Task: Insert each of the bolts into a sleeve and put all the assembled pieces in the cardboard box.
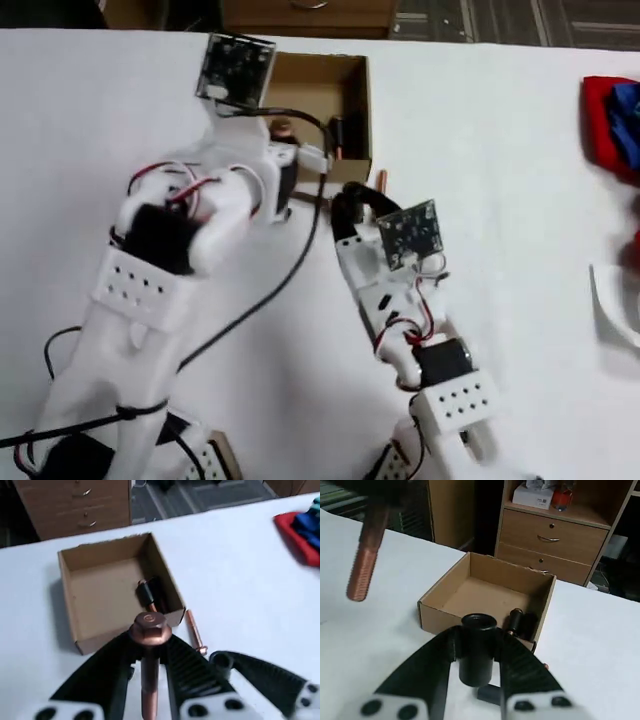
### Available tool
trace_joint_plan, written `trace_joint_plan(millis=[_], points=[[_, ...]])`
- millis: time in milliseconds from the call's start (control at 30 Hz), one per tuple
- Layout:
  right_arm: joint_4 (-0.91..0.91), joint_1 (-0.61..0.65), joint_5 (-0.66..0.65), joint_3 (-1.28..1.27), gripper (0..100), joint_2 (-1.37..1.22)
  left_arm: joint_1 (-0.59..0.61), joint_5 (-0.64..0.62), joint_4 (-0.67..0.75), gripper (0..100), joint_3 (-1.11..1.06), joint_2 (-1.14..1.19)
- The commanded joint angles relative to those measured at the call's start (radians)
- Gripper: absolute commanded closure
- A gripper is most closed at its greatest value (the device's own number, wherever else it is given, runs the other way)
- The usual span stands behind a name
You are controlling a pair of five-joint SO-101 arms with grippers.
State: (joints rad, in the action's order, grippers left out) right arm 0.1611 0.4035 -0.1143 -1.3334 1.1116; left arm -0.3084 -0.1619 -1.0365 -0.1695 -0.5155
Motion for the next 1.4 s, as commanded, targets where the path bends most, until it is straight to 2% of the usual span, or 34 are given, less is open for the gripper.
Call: trace_joint_plan(millis=[0,133,367,667,1067,1367], points=[[-0.065,0.013,0.011,0.011,97.5,-0.09,-0.028,-0.087,0.052,97,0.033,-0.052],[-0.07,0.016,0.017,0.012,97.5,-0.148,-0.032,-0.132,0.043,97,0.068,-0.052],[-0.067,0.016,0.189,0.031,97.5,-0.148,-0.031,-0.137,0.091,97,0.079,0.06],[-0.07,0.142,0.186,0.031,97.5,-0.148,-0.08,-0.137,0.026,97,0.269,0.192],[-0.065,0.099,0.186,0.072,97.6,-0.148,-0.077,-0.137,0.0,97,0.26,0.209],[-0.07,0.105,0.184,0.087,97.6,-0.148,-0.08,-0.137,0.041,97,0.196,0.209]])
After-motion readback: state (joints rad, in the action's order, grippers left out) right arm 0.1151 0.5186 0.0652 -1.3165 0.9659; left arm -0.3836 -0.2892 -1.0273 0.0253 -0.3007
